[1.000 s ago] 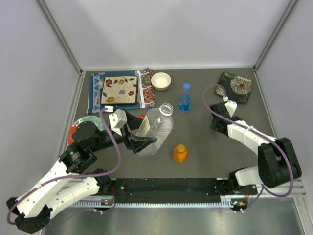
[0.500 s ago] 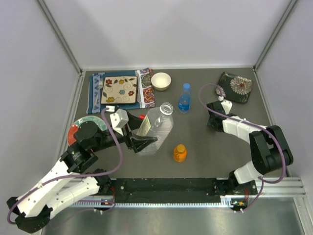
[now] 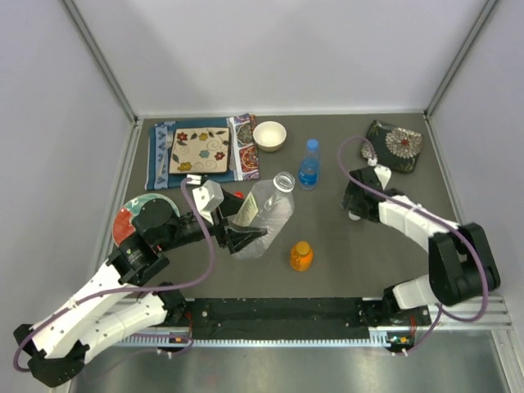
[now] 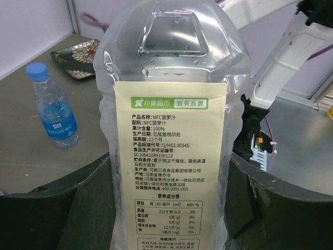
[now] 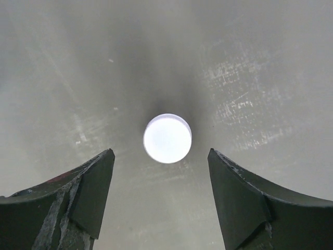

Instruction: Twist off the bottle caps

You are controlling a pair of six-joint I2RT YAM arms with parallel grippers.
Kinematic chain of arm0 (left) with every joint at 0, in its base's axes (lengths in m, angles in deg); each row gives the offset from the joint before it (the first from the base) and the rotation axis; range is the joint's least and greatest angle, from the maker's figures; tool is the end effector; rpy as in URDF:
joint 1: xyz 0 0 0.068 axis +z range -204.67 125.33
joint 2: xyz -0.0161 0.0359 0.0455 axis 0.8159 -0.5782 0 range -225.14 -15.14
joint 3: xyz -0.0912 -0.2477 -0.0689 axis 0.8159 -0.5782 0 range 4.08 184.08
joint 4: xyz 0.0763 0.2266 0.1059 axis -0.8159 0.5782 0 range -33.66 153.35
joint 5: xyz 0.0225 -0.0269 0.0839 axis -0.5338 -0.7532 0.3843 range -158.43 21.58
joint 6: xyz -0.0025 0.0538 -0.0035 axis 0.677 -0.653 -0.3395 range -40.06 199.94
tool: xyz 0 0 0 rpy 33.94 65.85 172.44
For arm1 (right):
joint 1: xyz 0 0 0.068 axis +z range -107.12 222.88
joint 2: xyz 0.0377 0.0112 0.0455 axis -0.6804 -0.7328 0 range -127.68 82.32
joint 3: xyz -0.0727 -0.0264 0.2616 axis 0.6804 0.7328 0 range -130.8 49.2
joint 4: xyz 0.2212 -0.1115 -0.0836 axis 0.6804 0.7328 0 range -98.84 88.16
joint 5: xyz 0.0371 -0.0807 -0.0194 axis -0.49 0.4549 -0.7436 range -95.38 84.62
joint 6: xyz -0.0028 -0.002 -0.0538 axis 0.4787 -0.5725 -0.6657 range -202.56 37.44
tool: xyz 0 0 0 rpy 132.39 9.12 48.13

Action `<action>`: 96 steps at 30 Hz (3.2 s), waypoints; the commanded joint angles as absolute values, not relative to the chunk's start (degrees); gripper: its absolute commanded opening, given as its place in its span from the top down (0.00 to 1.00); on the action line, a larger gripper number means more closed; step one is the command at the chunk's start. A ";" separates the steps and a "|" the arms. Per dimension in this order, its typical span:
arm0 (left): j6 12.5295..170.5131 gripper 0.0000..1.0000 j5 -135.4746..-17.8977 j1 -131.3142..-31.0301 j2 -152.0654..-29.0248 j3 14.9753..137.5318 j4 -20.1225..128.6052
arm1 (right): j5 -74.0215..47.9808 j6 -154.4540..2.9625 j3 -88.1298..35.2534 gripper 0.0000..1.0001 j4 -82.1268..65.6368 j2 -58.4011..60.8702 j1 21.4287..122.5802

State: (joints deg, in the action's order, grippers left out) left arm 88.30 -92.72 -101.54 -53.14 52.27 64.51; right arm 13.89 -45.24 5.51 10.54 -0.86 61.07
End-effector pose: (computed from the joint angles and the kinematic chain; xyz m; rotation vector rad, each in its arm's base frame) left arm 0.0912 -0.1188 0.3822 0.8663 1.3959 -1.0758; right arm 0.2616 0.0735 0.1740 0.5340 2.4549 -0.0515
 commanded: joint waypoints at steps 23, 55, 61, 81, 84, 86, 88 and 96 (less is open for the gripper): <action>89.26 0.78 -98.22 -102.13 -68.75 59.10 56.87 | -36.78 -48.27 -18.83 0.05 7.93 36.18 68.53; 87.85 0.42 -94.71 -104.33 -70.95 61.65 57.31 | -29.20 -50.66 -19.09 0.93 8.03 33.27 77.51; 86.63 0.01 -91.28 -104.33 -69.63 62.44 59.77 | -25.16 -53.11 -23.56 1.00 12.42 33.80 77.51; 83.28 0.02 -78.01 -104.24 -48.19 57.88 71.46 | 31.70 -65.08 -37.13 1.00 30.91 18.51 64.68; 84.07 0.01 -76.43 -104.24 -46.96 56.65 71.46 | 33.82 -64.72 -31.08 1.00 22.58 17.54 62.14; 84.42 0.01 -76.25 -104.24 -46.34 56.12 71.20 | 32.69 -63.67 -28.95 1.00 19.56 15.88 59.94; 84.69 0.02 -76.25 -104.33 -45.99 55.50 71.11 | 31.02 -62.96 -27.01 1.00 15.97 14.30 56.95; 85.92 0.02 -76.77 -104.24 -43.97 54.10 72.08 | 30.66 -61.91 -27.45 1.00 12.61 0.86 50.18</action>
